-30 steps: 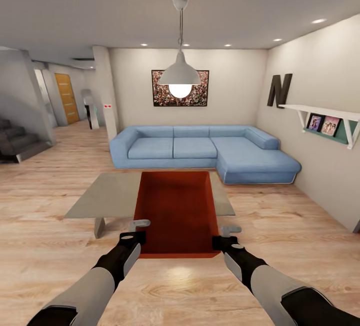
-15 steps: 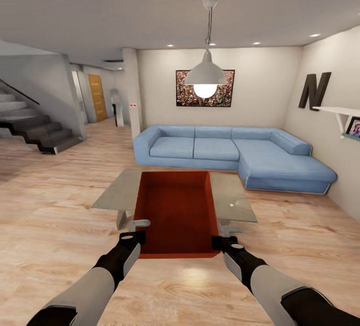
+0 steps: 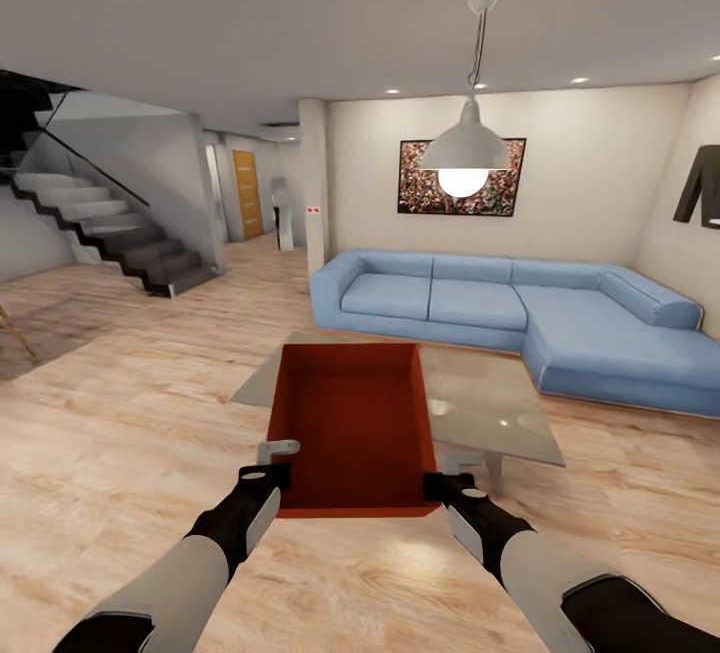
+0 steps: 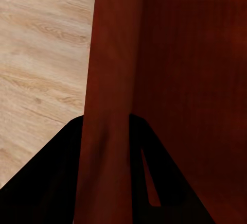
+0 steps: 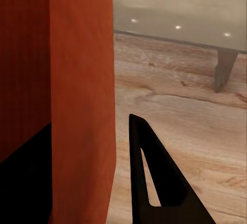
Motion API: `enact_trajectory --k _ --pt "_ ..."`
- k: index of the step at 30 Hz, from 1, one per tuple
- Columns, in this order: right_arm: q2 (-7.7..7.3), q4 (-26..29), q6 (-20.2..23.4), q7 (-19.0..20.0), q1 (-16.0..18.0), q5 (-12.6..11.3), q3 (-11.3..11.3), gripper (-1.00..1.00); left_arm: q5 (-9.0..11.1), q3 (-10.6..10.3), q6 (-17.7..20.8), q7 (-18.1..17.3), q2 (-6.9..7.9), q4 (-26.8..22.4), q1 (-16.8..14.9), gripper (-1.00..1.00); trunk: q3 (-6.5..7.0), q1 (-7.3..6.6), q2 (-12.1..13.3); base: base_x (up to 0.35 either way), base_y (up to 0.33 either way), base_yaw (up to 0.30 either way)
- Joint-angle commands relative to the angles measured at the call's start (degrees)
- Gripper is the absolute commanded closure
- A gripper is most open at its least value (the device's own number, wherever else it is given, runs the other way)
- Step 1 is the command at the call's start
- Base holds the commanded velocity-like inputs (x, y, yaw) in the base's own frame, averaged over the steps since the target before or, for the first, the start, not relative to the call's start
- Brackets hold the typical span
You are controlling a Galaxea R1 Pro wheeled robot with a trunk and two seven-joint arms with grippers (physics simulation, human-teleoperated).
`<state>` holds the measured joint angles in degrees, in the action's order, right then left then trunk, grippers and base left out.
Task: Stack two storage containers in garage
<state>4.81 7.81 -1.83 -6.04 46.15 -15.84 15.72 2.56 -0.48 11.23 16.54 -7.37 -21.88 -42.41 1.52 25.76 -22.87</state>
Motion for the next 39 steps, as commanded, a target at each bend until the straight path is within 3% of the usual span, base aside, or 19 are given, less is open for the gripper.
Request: enact_trajectory --k 1,39 --pt "-0.15 -0.1 -0.3 -0.4 0.0 -0.5 -0.8 1.00 -1.5 1.7 0.5 0.9 0.08 -0.4 0.0 1.00 -0.03 0.02 -0.1 0.000 0.000 0.300" --pt "-0.15 -0.2 -0.3 -0.4 0.0 -0.5 -0.8 1.00 -1.5 1.7 0.6 1.0 0.08 -0.4 0.0 1.00 -0.03 0.02 -0.1 0.000 0.000 0.300"
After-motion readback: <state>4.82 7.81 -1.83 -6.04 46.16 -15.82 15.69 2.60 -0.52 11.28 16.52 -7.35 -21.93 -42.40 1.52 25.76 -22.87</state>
